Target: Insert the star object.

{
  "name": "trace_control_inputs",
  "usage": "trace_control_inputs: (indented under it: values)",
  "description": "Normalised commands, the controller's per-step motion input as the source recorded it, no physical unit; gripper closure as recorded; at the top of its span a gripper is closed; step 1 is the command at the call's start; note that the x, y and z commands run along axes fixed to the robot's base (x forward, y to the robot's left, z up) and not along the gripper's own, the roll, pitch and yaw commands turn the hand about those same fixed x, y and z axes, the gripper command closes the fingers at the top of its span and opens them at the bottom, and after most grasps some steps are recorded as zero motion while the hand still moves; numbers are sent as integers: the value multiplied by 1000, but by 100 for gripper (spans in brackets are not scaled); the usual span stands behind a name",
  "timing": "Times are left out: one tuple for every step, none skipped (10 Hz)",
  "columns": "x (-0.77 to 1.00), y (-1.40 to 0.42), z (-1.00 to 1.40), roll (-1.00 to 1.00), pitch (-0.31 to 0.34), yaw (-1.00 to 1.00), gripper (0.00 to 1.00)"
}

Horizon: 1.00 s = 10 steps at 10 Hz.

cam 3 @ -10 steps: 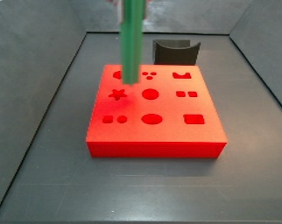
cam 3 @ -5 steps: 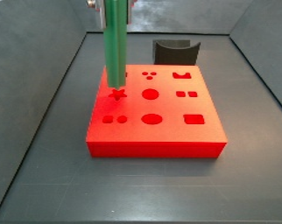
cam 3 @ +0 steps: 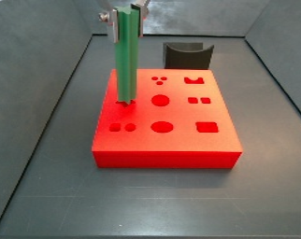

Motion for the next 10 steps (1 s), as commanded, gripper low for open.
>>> trace_control_inputs:
  values:
    - [197, 0, -83, 7, 14, 97, 100]
    - [263, 3, -69, 19, 34, 49, 100]
    - [414, 17, -63, 11, 54, 0, 100]
    - [300, 51, -123, 23, 31, 0, 100]
    - [0, 34, -23, 20, 0, 0, 100]
    - [-180, 20, 149, 60, 0, 0, 100]
    - [-197, 0, 334, 89, 0, 0, 100]
    - [-349, 0, 343, 134, 0, -117, 100]
    - [-149, 0, 57, 47, 0, 0, 100]
    - [-37, -29, 0, 0, -6, 0, 100]
